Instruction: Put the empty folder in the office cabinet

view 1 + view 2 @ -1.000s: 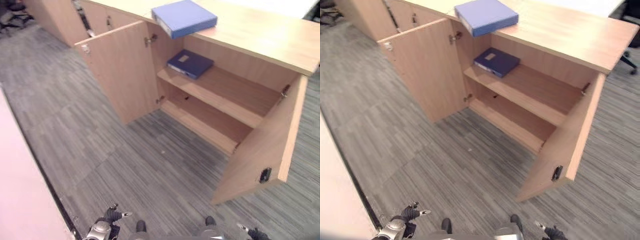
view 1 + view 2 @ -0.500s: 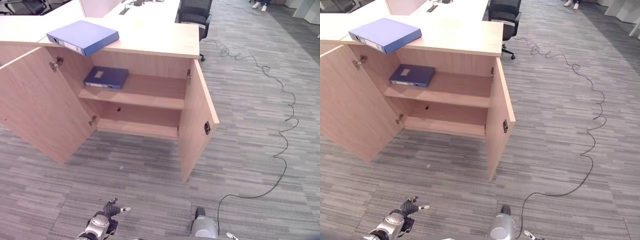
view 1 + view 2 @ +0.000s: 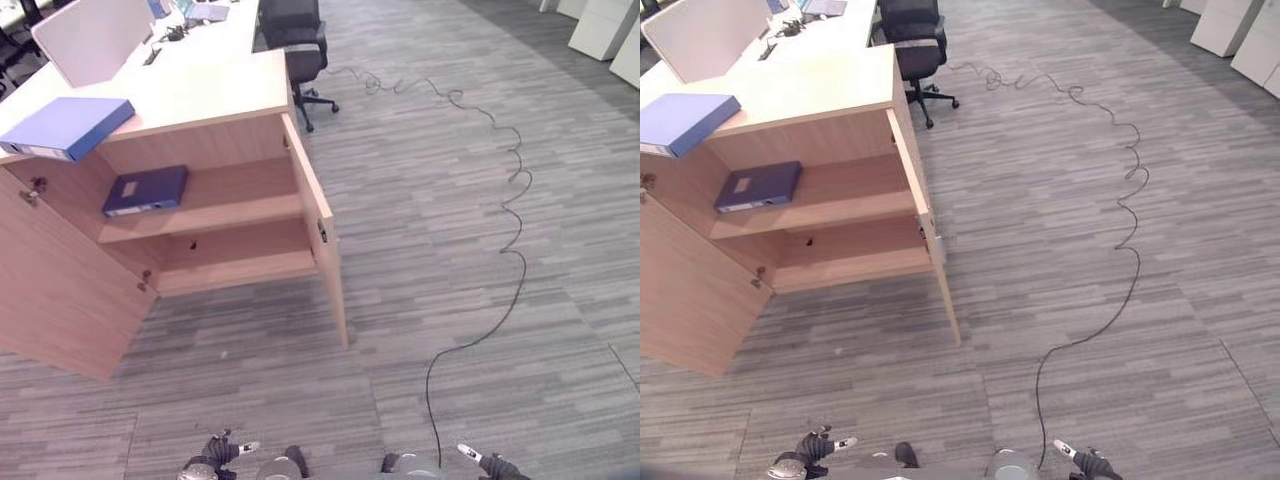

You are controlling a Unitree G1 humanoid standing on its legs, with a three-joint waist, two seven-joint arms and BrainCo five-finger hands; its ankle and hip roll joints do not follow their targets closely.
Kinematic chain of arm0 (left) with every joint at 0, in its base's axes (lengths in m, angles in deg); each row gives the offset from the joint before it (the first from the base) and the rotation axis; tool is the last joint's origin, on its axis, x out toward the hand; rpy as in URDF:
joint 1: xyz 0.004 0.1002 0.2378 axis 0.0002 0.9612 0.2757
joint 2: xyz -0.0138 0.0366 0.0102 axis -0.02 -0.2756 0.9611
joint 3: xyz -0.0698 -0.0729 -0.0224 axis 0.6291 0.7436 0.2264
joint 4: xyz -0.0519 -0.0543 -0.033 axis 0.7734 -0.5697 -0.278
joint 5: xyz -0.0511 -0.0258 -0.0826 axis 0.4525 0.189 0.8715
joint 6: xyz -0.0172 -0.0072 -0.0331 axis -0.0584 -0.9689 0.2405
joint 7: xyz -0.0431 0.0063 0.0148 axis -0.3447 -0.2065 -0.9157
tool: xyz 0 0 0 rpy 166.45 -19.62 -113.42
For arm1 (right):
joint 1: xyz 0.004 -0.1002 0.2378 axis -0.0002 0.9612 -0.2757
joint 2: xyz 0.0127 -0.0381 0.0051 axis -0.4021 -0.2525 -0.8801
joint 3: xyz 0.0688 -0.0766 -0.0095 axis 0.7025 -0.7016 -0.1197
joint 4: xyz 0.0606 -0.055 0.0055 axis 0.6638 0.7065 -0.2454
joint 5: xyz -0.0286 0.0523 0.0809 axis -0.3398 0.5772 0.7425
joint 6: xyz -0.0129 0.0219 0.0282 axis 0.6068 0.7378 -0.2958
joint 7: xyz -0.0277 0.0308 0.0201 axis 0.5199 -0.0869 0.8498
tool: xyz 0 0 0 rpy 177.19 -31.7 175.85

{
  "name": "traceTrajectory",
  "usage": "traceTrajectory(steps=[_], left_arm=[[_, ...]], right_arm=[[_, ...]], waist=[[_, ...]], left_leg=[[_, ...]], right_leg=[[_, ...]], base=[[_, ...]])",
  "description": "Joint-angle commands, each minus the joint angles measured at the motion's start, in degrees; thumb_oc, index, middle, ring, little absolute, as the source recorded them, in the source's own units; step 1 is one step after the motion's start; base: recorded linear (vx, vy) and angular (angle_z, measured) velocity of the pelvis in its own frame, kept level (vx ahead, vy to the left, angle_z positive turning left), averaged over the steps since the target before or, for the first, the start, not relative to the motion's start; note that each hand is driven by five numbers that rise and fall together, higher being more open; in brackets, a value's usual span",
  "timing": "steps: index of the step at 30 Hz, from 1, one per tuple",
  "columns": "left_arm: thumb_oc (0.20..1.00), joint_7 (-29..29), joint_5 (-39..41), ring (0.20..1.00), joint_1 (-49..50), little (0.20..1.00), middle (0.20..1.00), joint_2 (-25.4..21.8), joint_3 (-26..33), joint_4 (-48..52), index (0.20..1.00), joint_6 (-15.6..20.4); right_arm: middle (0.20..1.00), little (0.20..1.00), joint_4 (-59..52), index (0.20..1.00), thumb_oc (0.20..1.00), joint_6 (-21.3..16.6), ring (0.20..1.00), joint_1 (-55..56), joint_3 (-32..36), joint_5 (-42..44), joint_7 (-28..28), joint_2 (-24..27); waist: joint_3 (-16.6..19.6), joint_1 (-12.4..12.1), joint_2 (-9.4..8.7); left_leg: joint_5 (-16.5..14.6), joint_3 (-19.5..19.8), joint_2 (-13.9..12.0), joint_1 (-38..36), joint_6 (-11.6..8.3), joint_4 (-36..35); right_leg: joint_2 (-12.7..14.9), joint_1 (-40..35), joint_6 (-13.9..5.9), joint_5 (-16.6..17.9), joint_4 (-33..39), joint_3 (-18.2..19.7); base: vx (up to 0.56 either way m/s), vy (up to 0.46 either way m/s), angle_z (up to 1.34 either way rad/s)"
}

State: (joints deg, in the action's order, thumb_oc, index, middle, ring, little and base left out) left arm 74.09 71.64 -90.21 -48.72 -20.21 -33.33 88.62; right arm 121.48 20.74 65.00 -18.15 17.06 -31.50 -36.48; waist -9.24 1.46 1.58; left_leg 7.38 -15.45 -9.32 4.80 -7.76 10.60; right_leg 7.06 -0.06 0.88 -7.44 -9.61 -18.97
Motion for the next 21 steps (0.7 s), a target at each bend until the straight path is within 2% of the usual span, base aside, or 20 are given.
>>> traceTrajectory(steps=[1, 3, 4, 6, 7, 8, 9, 10, 13, 16, 18, 20, 21], left_arm=[[1.0, 1.1, 1.65, 1.0, -2.48, 1.0, 1.0, -0.56, -0.17, 0.37, 1.0, 1.72], [1.0, 1.15, 1.65, 1.0, -2.56, 1.0, 1.0, -0.65, -0.27, 0.25, 1.0, 1.75], [1.0, 1.29, 1.44, 1.0, -2.77, 1.0, 1.0, -0.75, -0.36, -0.27, 1.0, 1.7], [1.0, 1.35, 1.4, 1.0, -2.84, 1.0, 1.0, -0.82, -0.41, -0.53, 1.0, 1.71], [1.0, 1.44, 1.37, 1.0, -2.96, 1.0, 1.0, -0.95, -0.34, -0.73, 1.0, 1.74], [1.0, 1.61, 1.26, 1.0, -3.21, 1.0, 1.0, -1.16, -0.36, -0.91, 1.0, 1.71], [1.0, 1.75, 1.16, 1.0, -3.38, 1.0, 1.0, -1.34, -0.25, -0.98, 1.0, 1.75], [1.0, 1.83, 1.2, 1.0, -3.74, 1.0, 1.0, -1.67, -0.15, -1.04, 1.0, 1.68], [1.0, 1.87, 1.14, 1.0, -4.22, 1.0, 1.0, -1.81, -0.32, -1.02, 1.0, 1.6], [1.0, 1.92, 1.17, 1.0, -4.92, 1.0, 1.0, -2.02, -0.58, -0.92, 1.0, 1.5], [1.0, 1.7, 0.44, 1.0, -5.87, 1.0, 1.0, -2.69, -1.45, -0.99, 1.0, 1.28], [1.0, 1.69, 0.61, 1.0, -6.5, 1.0, 1.0, -3.51, -1.65, -0.65, 1.0, 1.51], [1.0, 1.68, 0.46, 1.0, -7.03, 1.0, 1.0, -4.06, -1.9, -0.57, 1.0, 1.52]], right_arm=[[1.0, 1.0, 1.73, 1.0, 1.0, -0.56, 1.0, -2.53, 0.17, -1.52, 0.9, 3.0], [1.0, 1.0, 1.76, 1.0, 1.0, -0.51, 1.0, -2.45, 0.39, -1.49, 0.79, 3.25], [1.0, 1.0, 2.05, 1.0, 1.0, -0.48, 1.0, -2.71, 1.05, -1.32, 0.68, 3.94], [1.0, 1.0, 2.11, 1.0, 1.0, -0.46, 1.0, -2.63, 1.16, -1.28, 0.57, 4.06], [1.0, 1.0, 2.26, 1.0, 1.0, -0.45, 1.0, -2.56, 1.33, -1.35, 0.47, 4.2], [1.0, 1.0, 2.54, 1.0, 1.0, -0.28, 1.0, -2.31, 1.77, -1.38, 0.4, 4.45], [1.0, 1.0, 2.56, 1.0, 1.0, -0.22, 1.0, -2.13, 1.98, -1.29, 0.34, 4.5], [1.0, 1.0, 2.52, 1.0, 1.0, -0.07, 1.0, -1.64, 2.45, -1.0, 0.35, 4.46], [1.0, 1.0, 2.84, 1.0, 1.0, -0.01, 1.0, -1.04, 2.83, -1.01, 0.28, 4.33], [1.0, 1.0, 3.34, 1.0, 1.0, 0.1, 1.0, -0.55, 3.55, -0.86, 0.14, 3.61], [1.0, 1.0, 3.21, 1.0, 1.0, 0.18, 1.0, -0.64, 3.89, -0.64, 0.32, 2.52], [1.0, 1.0, 2.77, 1.0, 1.0, 0.13, 1.0, -1.32, 4.1, 0.12, 0.43, 1.77], [1.0, 1.0, 2.49, 1.0, 1.0, 0.06, 1.0, -1.68, 4.26, 0.56, 0.59, 1.09]], waist=[[-2.53, -0.57, 0.95], [-2.45, -0.25, 0.88], [-1.95, 0.14, 0.91], [-1.76, 0.25, 1.09], [-1.64, 0.36, 1.28], [-1.53, 0.82, 1.32], [-1.52, 0.95, 1.34], [-1.45, 1.09, 1.32], [-1.15, 1.0, 1.43], [-0.32, 0.94, 1.14], [-0.26, 0.99, -0.4], [-0.34, 0.64, -2.27], [-0.71, 0.58, -2.95]], left_leg=[[-1.51, 5.75, -0.65, 0.14, -1.8, -1.97], [-1.49, 6.9, -1.2, -0.51, -1.95, -3.49], [-0.7, 9.71, -3.19, -1.56, -2.51, -6.52], [-0.04, 11.09, -4.14, -2.23, -2.75, -8.24], [0.72, 12.43, -5.25, -2.65, -3.14, -9.63], [2.94, 13.62, -8.09, -2.6, -4.27, -11.08], [4.13, 13.62, -9.43, -2.24, -4.52, -11.54], [6.15, 13.09, -11.87, -1.66, -5.13, -12.81], [7.02, 11.84, -13.06, -1.19, -5.99, -13.86], [5.97, 10.1, -12.91, -0.05, -6.47, -13.83], [4.41, 8.27, -11.78, 1.02, -6.36, -12.86], [1.81, 7.75, -9.39, 1.73, -4.93, -10.75], [0.98, 7.11, -8.46, 2.01, -4.28, -10.11]], right_leg=[[3.28, -8.5, -8.23, 3.6, 11.75, 2.68], [3.85, -8.35, -8.61, 3.77, 11.52, 2.53], [4.74, -7.65, -9.55, 4.06, 10.99, 3.1], [4.87, -7.35, -9.77, 3.91, 10.57, 3.56], [5.02, -7.19, -10.09, 3.72, 10.28, 4.0], [6.11, -7.01, -10.81, 3.41, 9.72, 4.48], [6.52, -7.07, -11.22, 3.14, 9.48, 4.69], [7.28, -7.48, -11.87, 2.43, 8.86, 5.32], [7.98, -8.42, -12.62, 2.15, 9.02, 5.31], [9.48, -9.36, -13.99, 2.15, 8.68, 5.36], [11.95, -8.68, -15.01, 3.05, 6.45, 5.66], [14.32, -6.86, -15.87, 6.1, 3.84, 7.31], [15.2, -5.72, -15.89, 8.73, 2.22, 7.35]], base=[[0.0, 0.078, -0.14], [0.0, 0.118, 0.02], [0.01, 0.151, 0.08], [0.04, 0.135, 0.02], [0.08, 0.281, 0.01], [0.09, 0.338, 0.0], [0.16, 0.484, 0.02], [0.13, 0.316, 0.03], [0.14, 0.292, 0.02], [0.18, 0.34, 0.02], [0.17, 0.38, 0.44], [0.14, 0.376, 0.46], [0.1, 0.386, 0.13]])
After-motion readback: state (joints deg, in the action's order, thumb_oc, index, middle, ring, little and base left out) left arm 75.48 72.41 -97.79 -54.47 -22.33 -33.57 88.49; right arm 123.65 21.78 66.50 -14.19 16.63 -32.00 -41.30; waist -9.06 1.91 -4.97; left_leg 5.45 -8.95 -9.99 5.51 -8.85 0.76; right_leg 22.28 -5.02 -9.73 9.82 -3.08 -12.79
